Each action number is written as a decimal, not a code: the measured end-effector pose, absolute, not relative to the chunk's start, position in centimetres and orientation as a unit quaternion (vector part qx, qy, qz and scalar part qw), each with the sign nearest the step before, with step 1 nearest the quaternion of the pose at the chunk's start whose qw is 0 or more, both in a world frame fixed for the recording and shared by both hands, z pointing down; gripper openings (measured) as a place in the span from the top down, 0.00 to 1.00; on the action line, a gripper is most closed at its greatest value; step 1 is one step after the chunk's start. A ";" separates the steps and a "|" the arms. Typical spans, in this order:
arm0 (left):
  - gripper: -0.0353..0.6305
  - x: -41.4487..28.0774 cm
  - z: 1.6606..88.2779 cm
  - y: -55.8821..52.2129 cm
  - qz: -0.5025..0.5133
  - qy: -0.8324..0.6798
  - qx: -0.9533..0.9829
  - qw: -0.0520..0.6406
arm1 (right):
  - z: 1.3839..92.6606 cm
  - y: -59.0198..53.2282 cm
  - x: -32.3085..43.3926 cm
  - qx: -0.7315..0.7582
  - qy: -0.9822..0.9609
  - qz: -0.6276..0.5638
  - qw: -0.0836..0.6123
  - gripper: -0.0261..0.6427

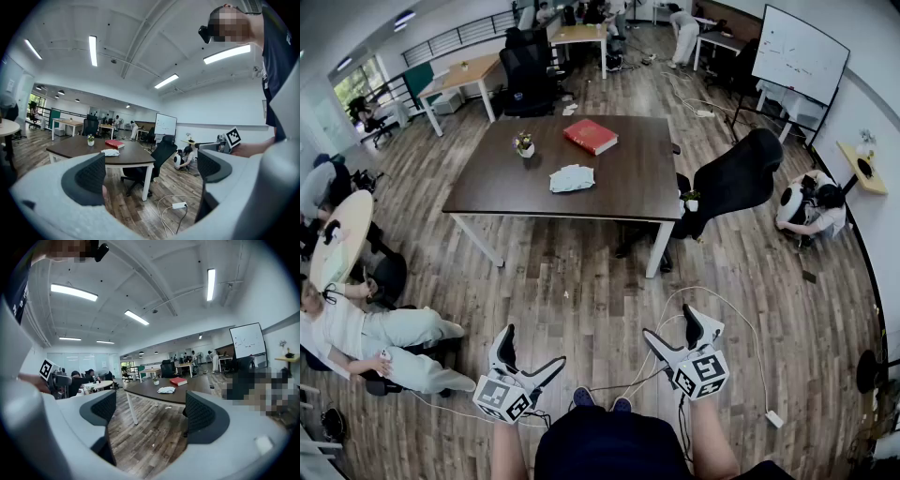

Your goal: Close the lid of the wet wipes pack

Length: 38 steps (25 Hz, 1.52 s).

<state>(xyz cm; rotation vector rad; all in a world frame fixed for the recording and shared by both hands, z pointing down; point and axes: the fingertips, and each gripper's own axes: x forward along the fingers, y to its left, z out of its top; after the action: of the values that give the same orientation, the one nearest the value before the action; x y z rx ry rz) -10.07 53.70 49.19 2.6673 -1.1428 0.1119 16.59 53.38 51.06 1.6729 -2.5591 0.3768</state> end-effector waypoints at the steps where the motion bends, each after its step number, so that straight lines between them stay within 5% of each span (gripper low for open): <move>1: 0.05 -10.2 49.2 53.4 0.040 -0.393 0.911 0.116 | 51.0 52.7 16.3 0.539 -0.833 0.121 0.027 0.26; 22: 0.05 -12.1 49.6 55.8 0.016 -0.428 0.895 0.122 | 51.4 54.4 15.6 0.527 -0.841 0.116 0.030 0.23; 38: 0.05 -13.5 50.0 44.9 0.010 -0.415 0.904 0.104 | 50.6 45.3 13.3 0.523 -0.846 0.099 0.020 0.23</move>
<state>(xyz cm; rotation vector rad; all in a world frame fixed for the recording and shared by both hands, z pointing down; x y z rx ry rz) -13.51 44.89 49.95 2.6654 -1.2228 0.0290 13.34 45.26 50.60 1.6224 -2.6247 0.3065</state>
